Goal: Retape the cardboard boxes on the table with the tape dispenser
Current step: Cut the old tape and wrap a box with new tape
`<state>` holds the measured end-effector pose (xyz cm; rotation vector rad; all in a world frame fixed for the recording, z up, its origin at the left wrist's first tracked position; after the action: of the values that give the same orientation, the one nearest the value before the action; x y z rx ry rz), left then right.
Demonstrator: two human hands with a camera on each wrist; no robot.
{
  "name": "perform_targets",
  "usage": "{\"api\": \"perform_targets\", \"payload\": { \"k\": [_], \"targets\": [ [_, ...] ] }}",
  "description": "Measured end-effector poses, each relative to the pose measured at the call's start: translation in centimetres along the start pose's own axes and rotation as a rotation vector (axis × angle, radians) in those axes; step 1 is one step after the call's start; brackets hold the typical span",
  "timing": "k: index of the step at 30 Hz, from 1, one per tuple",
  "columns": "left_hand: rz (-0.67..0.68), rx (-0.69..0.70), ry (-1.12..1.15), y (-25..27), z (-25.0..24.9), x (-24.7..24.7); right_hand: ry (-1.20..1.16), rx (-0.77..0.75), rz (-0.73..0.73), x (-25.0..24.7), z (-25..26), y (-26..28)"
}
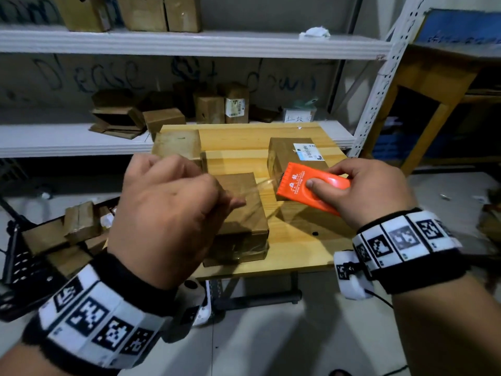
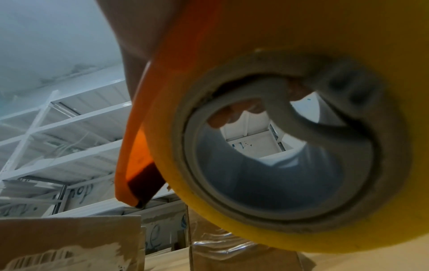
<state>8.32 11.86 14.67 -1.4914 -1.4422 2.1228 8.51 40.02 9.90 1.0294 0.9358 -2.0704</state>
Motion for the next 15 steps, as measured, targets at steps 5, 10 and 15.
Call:
{"api": "perform_targets", "payload": {
  "k": [5,10,15],
  "targets": [
    [-0.069,0.166,-0.015,0.4,-2.1,-0.5,0.022,0.044,0.036,0.4,0.0,0.1],
    [-0.049,0.201,0.012,0.0,-2.5,-0.8,0.076,0.001,-0.011,-0.1,1.3,0.7],
    [0.058,0.088,0.070,-0.2,-1.7,-0.1,0.102,-0.017,-0.014,0.1,2.2,1.2]
  ]
}}
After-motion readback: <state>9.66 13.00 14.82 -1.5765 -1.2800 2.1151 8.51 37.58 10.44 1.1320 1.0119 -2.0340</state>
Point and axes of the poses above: each hand's wrist, its own y-axis away from the middle knuckle, its own x-axis out of the palm, z = x × y, the point moved 10 cm from there along -y, towards the middle knuckle, and after that the axes turned 2 degrees about x, right-handed, at the moved point
